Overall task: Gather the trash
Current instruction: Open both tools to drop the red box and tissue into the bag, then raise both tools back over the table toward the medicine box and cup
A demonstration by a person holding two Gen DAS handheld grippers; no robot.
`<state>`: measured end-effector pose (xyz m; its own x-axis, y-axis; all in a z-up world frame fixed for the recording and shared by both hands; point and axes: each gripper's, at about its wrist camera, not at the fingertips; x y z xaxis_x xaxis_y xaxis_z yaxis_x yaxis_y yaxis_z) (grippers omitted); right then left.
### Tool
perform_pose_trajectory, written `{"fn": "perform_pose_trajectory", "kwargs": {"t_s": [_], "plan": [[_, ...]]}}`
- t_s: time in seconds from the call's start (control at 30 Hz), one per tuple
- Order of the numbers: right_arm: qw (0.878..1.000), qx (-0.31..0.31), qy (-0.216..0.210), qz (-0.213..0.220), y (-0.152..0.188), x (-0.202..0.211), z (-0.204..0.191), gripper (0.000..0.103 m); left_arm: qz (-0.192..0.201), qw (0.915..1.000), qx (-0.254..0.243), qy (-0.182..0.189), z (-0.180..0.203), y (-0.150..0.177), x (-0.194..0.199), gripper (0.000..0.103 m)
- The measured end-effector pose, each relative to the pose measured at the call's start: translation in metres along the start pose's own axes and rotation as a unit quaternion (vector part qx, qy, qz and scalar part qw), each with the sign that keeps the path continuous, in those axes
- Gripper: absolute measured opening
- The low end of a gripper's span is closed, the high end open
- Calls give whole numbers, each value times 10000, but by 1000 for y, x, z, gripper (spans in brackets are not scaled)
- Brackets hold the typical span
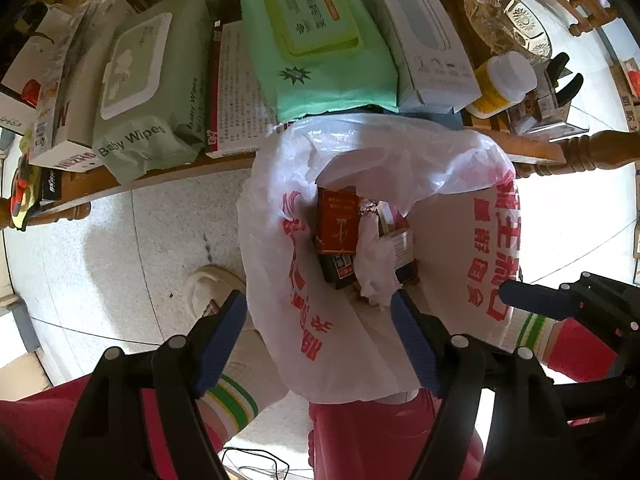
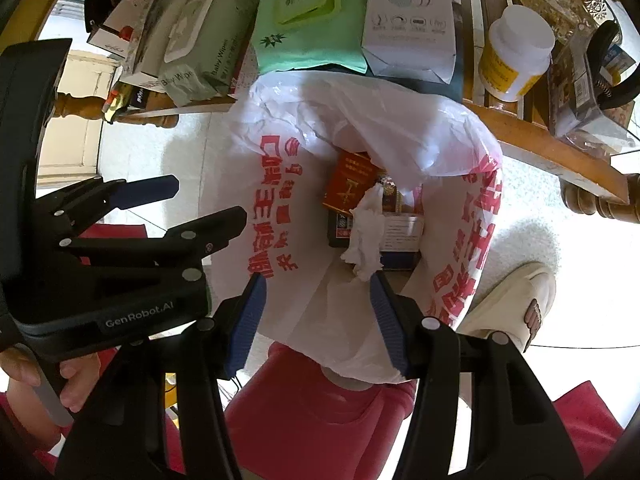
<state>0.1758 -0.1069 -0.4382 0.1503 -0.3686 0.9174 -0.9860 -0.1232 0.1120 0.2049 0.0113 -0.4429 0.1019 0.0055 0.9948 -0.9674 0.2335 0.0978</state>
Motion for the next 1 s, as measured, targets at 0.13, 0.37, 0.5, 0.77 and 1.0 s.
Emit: {"fn": "perform_pose_trajectory", "kwargs": {"t_s": [0.13, 0.37, 0.5, 0.77, 1.0], "plan": [[10000, -18, -45, -20, 1, 2, 0, 53, 23, 10000, -13, -32, 1, 1, 3, 73], [10000, 13, 24, 82, 8, 10, -5, 53, 113, 9999, -118, -13, 7, 8, 14, 77], [9997, 133, 148, 115, 26, 20, -14, 55, 82, 9998, -192, 47, 12, 25, 23, 79], [9965, -10, 69, 830, 78, 100, -23, 69, 320, 9994, -91, 52, 2, 83, 96, 82], [9833, -220, -121, 1805, 106, 215, -22, 82, 1167, 9900, -668, -424, 21, 93, 222, 90]]}}
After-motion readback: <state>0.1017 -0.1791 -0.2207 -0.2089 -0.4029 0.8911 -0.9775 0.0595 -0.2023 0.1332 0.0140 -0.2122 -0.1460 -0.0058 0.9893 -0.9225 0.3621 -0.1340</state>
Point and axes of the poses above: each gripper's, at about its wrist camera, not at the fingertips, and x roughly against the way its jaws point, z to its right, y to its underside, and after that the axes turned 1 degree about x, right-handed
